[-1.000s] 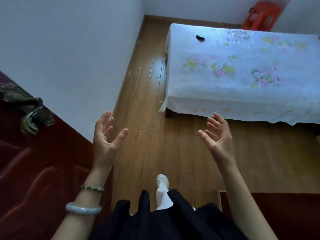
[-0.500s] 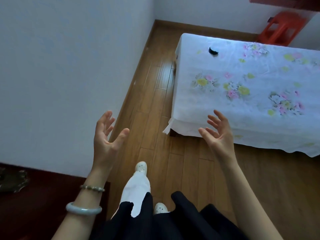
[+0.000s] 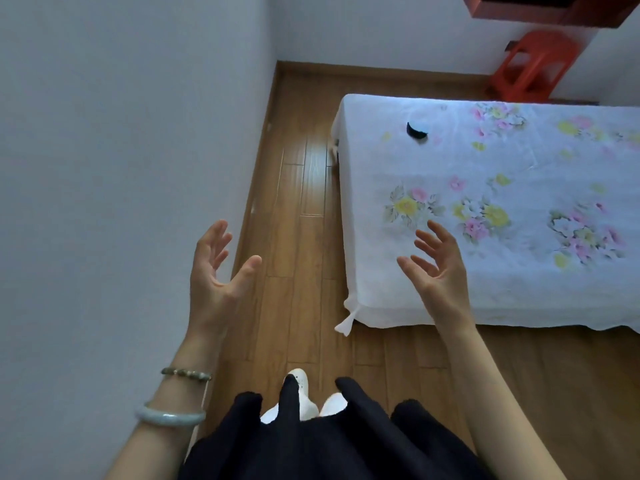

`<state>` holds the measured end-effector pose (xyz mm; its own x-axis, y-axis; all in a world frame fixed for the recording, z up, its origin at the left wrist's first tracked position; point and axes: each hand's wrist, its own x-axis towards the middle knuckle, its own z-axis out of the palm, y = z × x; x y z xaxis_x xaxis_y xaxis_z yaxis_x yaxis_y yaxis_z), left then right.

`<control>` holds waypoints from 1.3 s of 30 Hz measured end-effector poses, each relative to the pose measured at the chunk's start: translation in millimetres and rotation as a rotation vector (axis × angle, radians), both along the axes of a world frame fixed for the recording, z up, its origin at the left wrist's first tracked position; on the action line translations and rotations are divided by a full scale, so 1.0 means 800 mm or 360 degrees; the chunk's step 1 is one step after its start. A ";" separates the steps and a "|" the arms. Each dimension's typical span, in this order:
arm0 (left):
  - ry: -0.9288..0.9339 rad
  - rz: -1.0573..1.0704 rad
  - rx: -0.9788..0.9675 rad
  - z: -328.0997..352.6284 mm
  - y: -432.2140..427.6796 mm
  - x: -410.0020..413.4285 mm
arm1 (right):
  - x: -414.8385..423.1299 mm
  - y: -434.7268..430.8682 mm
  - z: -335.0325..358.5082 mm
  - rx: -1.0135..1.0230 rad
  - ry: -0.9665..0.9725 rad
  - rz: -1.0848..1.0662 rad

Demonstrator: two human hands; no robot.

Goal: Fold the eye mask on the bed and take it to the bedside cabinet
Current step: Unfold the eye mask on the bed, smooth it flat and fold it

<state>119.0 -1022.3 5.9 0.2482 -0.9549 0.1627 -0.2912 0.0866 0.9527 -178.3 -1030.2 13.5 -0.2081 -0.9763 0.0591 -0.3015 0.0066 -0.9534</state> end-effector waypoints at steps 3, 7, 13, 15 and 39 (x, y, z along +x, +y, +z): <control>0.0001 -0.0051 0.0017 0.004 -0.059 0.012 | 0.016 -0.055 0.003 0.0000 0.0005 -0.0045; 0.0026 -0.0091 0.0038 0.004 -0.132 0.020 | 0.031 -0.122 0.003 -0.0003 0.0027 -0.0088; 0.0022 -0.0093 0.0056 -0.007 -0.264 0.027 | 0.043 -0.248 -0.008 0.0020 0.0054 -0.0099; 0.0019 -0.0093 0.0060 -0.010 -0.315 0.028 | 0.043 -0.298 -0.013 0.0023 0.0055 -0.0100; 0.0001 -0.0241 0.0096 -0.016 -0.860 0.006 | 0.021 -0.801 -0.020 0.0107 0.0047 -0.0325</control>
